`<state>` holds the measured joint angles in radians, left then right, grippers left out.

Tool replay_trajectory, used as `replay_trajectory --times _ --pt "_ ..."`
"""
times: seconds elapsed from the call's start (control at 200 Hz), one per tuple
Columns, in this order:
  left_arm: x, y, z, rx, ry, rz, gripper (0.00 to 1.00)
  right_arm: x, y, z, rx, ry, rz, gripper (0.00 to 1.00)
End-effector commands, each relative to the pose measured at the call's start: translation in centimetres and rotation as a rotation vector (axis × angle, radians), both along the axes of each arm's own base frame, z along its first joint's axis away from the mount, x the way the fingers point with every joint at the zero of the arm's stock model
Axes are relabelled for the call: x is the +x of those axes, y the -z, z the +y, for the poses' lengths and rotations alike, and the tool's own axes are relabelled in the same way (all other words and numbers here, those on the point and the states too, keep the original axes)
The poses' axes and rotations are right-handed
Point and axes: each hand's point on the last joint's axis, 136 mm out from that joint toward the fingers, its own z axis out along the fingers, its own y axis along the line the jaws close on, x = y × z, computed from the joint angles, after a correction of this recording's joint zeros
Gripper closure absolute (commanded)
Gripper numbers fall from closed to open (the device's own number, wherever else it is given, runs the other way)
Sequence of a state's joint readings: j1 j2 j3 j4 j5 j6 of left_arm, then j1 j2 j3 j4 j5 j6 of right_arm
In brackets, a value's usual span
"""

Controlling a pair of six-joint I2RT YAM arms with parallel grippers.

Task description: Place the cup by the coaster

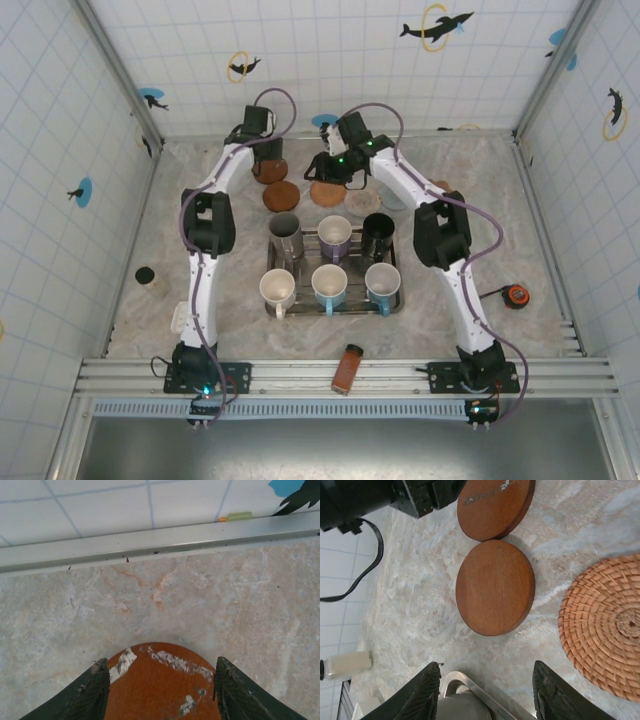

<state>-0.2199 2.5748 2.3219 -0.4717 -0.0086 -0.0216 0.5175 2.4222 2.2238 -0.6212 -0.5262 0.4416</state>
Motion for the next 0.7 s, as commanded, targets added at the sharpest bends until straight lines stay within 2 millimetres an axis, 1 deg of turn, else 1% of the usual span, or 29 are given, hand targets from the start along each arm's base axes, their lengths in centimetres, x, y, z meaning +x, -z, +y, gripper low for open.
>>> replay_trajectory --times 0.0,0.145,0.24,0.34,0.4,0.486,0.596,0.696 --pt "2.0 -0.8 -1.3 -0.011 0.048 -0.09 0.44 -0.2 -1.7 -0.7 0.002 -0.002 -0.045 0.48" --pt "2.4 0.7 -3.0 -0.014 0.1 -0.11 0.44 -0.1 -1.5 -1.0 0.003 0.0 -0.032 0.48" --pt "2.4 1.6 -4.2 0.026 0.138 -0.123 0.44 -0.3 -1.5 -1.3 -0.004 -0.005 -0.027 0.48" --pt "2.3 2.4 -5.0 0.072 0.169 -0.13 0.44 -0.5 -1.4 -1.6 -0.014 -0.009 -0.021 0.48" --pt "2.2 2.7 -5.3 0.079 0.18 -0.13 0.44 -0.7 -1.3 -1.9 -0.019 -0.009 -0.016 0.48" --pt "2.1 3.3 -5.1 0.087 0.178 -0.117 0.46 -0.9 -1.1 -2.2 -0.024 -0.009 -0.008 0.48" --pt "2.1 3.4 -5.0 0.085 0.171 -0.112 0.49 -1.3 -0.8 -2.5 -0.032 -0.009 0.0 0.48" --pt "1.7 3.7 -5.4 0.064 0.183 -0.089 0.5 -1.5 -0.8 -2.7 -0.035 -0.011 0.001 0.48"
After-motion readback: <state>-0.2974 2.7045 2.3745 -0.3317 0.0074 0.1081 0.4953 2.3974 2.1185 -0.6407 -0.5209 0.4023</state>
